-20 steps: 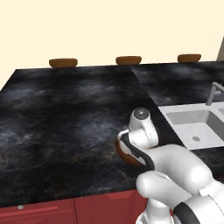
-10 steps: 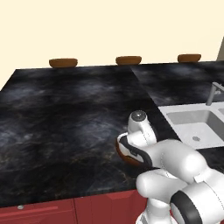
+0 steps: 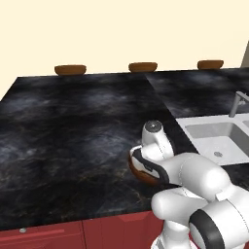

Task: Pick the mushrooms from the cabinet and place them in one bowl. Pick the carrot from the sink and place it in the other bowl.

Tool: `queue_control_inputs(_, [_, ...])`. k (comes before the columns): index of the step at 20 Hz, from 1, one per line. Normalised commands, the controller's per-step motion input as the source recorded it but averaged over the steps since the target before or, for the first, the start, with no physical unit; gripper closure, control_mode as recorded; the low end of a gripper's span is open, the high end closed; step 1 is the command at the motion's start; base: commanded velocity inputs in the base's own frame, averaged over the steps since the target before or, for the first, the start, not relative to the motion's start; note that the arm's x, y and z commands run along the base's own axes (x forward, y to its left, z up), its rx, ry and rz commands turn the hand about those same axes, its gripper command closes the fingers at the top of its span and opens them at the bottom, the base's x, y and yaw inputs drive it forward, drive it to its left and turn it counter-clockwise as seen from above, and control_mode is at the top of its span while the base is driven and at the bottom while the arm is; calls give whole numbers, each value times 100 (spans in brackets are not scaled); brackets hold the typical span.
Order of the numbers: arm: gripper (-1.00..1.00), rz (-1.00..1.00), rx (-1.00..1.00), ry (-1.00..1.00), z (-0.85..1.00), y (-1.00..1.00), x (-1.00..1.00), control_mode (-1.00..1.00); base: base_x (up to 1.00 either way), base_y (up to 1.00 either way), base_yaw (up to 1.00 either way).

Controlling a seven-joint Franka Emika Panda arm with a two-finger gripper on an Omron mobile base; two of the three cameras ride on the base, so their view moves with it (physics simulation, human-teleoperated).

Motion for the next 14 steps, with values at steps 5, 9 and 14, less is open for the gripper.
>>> queue_control_inputs(5, [-100,-4,1,3,30,0,-8,-100,0,0,0])
queue_control_inputs(9, [-100,2,4,-4,65,-17,-74,-100,0,0,0])
queue_control_inputs(14, [-100,2,6,-17,11,-7,-29,-100,0,0,0])
